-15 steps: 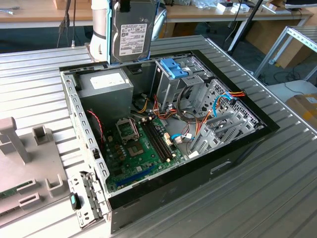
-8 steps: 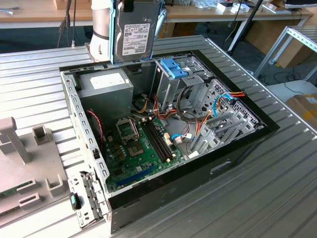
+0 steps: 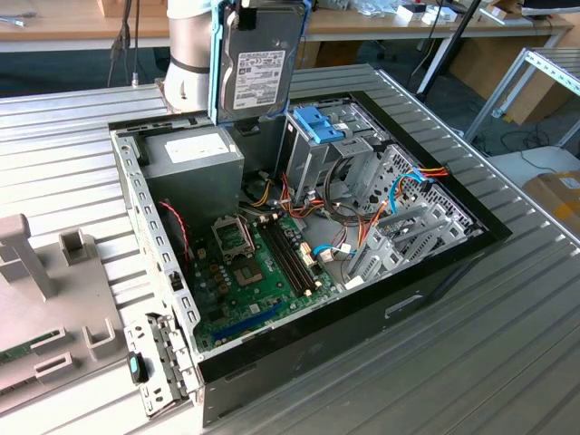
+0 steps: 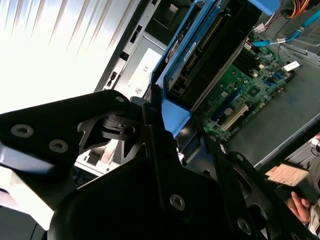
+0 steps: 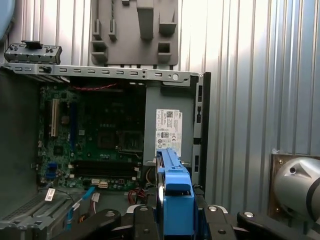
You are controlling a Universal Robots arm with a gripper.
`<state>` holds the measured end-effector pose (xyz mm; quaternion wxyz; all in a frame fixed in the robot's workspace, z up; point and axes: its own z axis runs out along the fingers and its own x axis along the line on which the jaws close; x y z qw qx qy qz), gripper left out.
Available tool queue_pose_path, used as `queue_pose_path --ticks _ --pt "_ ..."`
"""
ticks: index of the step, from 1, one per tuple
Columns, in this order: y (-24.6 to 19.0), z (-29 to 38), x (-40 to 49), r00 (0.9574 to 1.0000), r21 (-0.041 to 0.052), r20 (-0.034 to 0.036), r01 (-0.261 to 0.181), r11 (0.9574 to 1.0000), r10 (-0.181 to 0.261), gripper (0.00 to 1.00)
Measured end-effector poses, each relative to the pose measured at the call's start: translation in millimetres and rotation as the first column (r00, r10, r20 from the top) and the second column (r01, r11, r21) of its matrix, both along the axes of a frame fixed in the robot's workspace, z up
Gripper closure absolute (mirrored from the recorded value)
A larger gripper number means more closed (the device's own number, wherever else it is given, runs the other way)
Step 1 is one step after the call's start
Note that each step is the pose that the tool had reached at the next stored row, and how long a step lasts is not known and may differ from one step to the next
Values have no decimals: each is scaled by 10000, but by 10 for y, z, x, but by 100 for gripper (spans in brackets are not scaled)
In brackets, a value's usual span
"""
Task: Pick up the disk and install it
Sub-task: 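Pick up the disk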
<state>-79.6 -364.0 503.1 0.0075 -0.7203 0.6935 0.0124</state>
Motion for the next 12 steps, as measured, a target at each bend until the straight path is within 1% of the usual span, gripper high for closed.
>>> queue_pose_path --ticks 1,7,8,9,12 --pt "-60 -1 9 10000 1 1 -1 10000 1 64" --pt "-69 -1 9 10000 1 0 1 10000 -1 64" --pt "-78 0 10 10000 -2 -1 -2 10000 2 64" --pt "-112 0 14 10000 0 0 0 10000 0 64" --pt "-144 0 15 10000 0 0 0 10000 0 64"
